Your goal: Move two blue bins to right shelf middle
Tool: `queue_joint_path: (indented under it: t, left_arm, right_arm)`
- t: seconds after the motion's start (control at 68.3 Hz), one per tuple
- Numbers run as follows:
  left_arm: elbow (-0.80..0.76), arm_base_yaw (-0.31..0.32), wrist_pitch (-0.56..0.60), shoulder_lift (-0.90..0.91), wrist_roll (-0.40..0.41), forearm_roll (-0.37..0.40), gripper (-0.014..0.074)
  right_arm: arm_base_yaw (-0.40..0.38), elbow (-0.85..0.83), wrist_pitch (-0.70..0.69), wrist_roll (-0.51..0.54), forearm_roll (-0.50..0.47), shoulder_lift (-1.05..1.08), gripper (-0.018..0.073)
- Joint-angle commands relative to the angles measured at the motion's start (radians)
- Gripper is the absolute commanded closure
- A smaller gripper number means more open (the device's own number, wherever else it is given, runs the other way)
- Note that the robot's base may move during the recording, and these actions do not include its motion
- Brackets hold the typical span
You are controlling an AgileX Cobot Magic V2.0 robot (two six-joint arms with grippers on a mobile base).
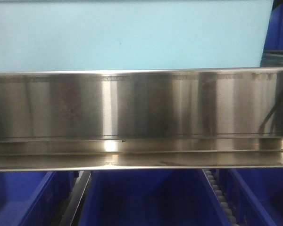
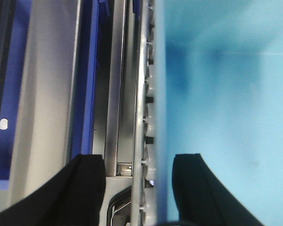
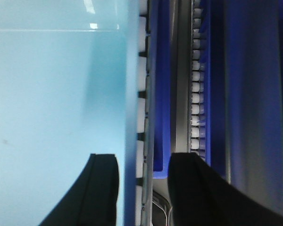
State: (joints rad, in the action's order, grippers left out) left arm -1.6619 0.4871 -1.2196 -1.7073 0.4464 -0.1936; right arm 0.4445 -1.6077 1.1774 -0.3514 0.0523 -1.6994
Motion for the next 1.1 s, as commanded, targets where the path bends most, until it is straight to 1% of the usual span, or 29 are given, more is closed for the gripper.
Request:
queue_joint_path:
  t: [0.0,0.19,0.454,0.498,0.542,0.615,0.63,0.703,0.717,1.083]
  left_arm:
    - [-0.004,0.015,-0.001,-0.003,0.009,0.004,0.0355]
    - [-0.004,0.015,-0.001,-0.003,0.009,0.006,0.0375]
    - [-0.004,0.015,-0.001,-0.003,0.009,0.006,0.0379]
    - [-0.004,0.015,-0.001,-0.003,0.009,0.006,0.0403]
    - [-0.004,0.015,-0.001,-0.003,0.009,0.006,0.0445]
    - [-0.004,0.015,-0.001,-0.003,0.009,0.006,0.0545]
    - [-0.004,0.015,-0.001,-0.003,0.009,0.006,0.0582]
    - [-0.004,0.015,-0.001,-0.003,0.009,0.008,0.0694]
    - [-0.004,0.015,-0.001,-0.003,0.009,0.008,0.0708]
    - [-0.004,0.015,-0.001,-0.003,0.009,0.01,0.0707]
  right_arm:
    - [-0.001,-0.007,-0.009,0.0,0.003,0.005,0.0388]
    - [-0.001,-0.007,-0.009,0.0,0.003,0.005,0.0388]
    - [-0.001,-0.007,-0.009,0.0,0.003,0.006,0.0392]
    - [-0.001,-0.007,-0.007,0.0,0.003,0.006,0.0423]
    - [-0.001,-0.007,-0.005,0.0,0.003,0.006,0.0472]
    - [-0.001,-0.007,-0.003,0.0,0.003,0.006,0.059]
    - [-0.001,-0.007,-0.003,0.0,0.003,0.006,0.0616]
    - [-0.001,-0.007,-0.005,0.0,0.003,0.006,0.0729]
    - [-0.001,-0.007,-0.006,0.0,0.003,0.006,0.0725]
    - [-0.001,-0.007,-0.007,0.0,0.0,0.006,0.0718]
